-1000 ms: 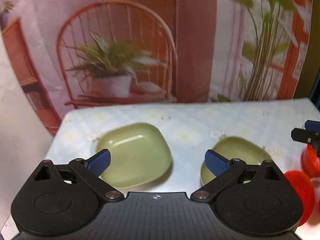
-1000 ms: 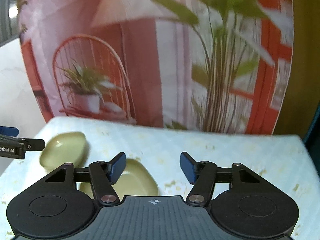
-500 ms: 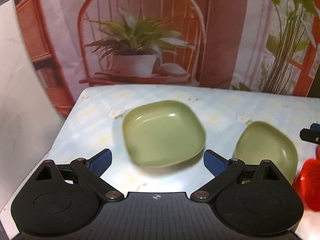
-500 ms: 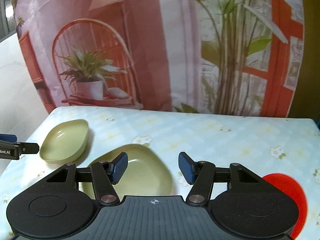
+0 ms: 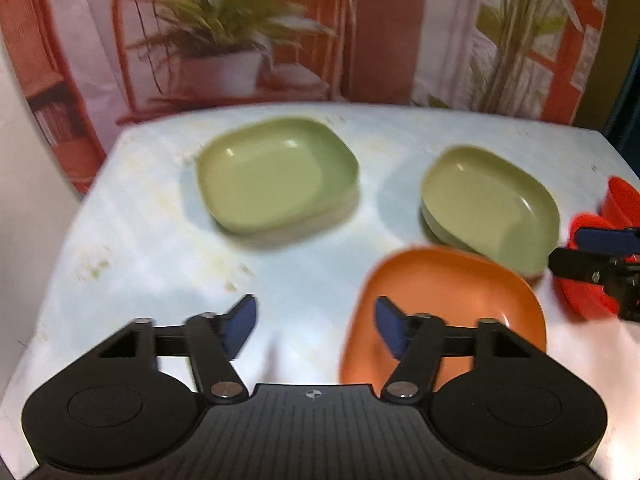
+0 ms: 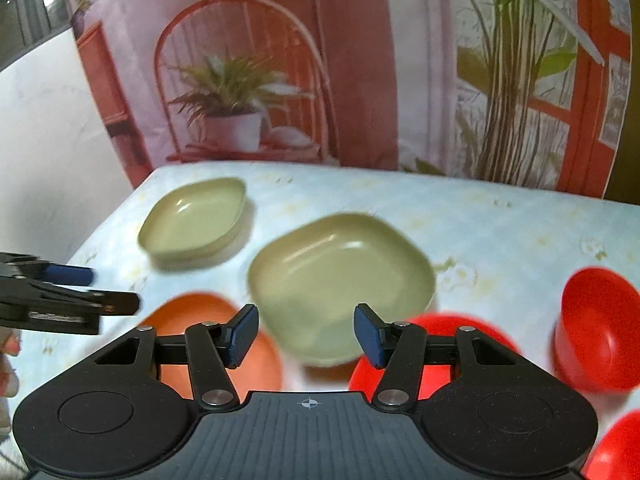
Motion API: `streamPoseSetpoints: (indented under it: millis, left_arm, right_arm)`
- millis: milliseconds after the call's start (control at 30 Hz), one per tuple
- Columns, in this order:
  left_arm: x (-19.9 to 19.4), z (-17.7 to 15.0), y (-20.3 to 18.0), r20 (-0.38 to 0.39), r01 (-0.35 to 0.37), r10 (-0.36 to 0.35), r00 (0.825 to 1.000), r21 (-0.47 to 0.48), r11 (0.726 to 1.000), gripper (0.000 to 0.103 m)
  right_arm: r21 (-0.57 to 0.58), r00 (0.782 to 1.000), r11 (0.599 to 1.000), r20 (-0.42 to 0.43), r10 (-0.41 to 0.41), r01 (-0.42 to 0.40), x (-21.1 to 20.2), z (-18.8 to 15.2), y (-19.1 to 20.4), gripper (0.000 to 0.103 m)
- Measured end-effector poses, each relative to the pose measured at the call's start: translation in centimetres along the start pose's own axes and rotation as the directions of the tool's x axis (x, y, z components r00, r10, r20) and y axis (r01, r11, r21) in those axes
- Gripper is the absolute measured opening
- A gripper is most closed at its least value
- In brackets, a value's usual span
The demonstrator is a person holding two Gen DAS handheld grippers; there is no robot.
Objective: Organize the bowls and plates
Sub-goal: 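Close the left tool on the orange plate's rim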
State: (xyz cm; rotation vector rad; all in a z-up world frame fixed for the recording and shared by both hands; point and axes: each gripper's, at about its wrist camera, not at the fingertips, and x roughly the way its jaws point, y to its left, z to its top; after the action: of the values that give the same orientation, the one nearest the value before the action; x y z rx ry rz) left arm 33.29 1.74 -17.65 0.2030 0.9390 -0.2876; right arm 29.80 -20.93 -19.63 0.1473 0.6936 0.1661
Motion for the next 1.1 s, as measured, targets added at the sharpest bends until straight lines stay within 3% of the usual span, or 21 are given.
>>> streamPoseSetpoints:
  millis: [200, 467, 800, 1100]
  left_arm:
    - [0.7, -1.5, 0.3, -0.024, 0.018, -0.019, 1.000, -0.044, 0.999, 0.048]
    - [-0.8, -3.3, 1.9, -0.015, 0.028, -0.031, 0.999, -0.167, 0.986, 0.048]
    - [-1.5, -5.2, 2.5, -0.031, 0.037, -0.051, 0.998, -0.355, 0.934, 0.048]
    - [-1.2, -5.8, 1.7, -0.044, 0.039, -0.060, 0.997, -0.374, 0.927, 0.049]
  right_arm:
    - [-0.029, 0.998, 0.999, -0.054, 0.015, -0.017, -0.4, -2.5, 2.0, 0.044]
    - [-0.036, 0.997, 0.999, -0.078, 0.000, -0.003, 1.0, -2.6, 2.0, 0.035]
    - [-0.018, 0.994, 1.000, -0.109, 0.023, -0.025, 2.8, -2.8, 0.9, 0.028]
    - [-0.026, 0.993, 0.998, -0.108, 0.045, -0.048, 3.6, -2.4, 0.8, 0.018]
